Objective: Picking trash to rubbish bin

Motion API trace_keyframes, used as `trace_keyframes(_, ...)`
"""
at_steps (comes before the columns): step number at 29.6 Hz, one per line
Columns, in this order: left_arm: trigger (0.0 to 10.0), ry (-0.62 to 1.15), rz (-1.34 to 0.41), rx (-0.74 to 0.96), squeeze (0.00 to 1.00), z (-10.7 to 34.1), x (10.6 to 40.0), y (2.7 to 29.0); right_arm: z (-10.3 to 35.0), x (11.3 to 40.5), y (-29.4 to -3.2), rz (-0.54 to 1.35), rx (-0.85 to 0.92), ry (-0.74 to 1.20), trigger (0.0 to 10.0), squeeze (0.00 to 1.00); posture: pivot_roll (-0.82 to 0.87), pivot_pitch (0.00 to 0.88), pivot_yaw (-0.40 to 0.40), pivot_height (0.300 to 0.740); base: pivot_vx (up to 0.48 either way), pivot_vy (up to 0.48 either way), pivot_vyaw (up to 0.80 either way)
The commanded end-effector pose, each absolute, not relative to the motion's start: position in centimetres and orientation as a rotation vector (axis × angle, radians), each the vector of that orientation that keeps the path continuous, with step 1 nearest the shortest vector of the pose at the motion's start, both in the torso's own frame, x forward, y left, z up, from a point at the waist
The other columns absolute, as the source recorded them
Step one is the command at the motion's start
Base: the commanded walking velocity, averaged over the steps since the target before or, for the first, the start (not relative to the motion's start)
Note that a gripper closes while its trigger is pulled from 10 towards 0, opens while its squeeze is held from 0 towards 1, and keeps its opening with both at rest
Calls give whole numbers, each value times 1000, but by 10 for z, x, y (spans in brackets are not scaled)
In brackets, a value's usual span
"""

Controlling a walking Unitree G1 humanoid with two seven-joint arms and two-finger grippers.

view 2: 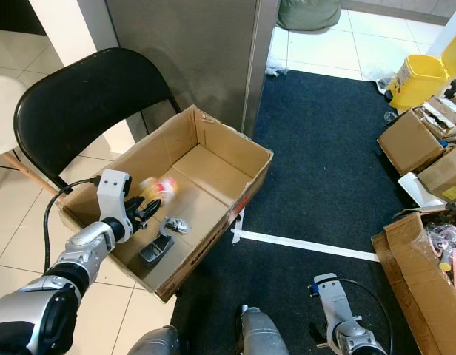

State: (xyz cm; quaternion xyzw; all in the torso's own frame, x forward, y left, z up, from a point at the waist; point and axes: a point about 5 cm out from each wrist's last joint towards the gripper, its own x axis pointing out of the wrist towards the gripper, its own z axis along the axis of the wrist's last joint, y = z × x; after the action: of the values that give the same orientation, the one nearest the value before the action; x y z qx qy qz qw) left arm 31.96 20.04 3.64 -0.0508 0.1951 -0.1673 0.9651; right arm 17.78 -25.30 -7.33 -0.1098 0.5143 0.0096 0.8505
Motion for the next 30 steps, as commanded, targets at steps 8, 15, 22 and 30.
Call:
trace_keyframes(8,10000,398,-273,-123,0,32,315,210,-76,171,-254,16,-219,1107,10000,0,25,158,-7,740,0,0,0)
trace_keyframes(15,10000,365,-238,-148,0,37,317,218,-76,172,-253,15,-215,1106,10000,0,36,147,-4,740,0,0,0)
trace_keyframes(22,10000,345,-252,-140,0,42,319,220,-76,173,-251,18,-207,1101,10000,0,47,137,0,740,-104,0,0)
trace_keyframes(30,10000,337,-247,-138,0,45,320,224,-76,175,-249,22,-195,1095,10000,0,52,131,5,740,-264,0,0)
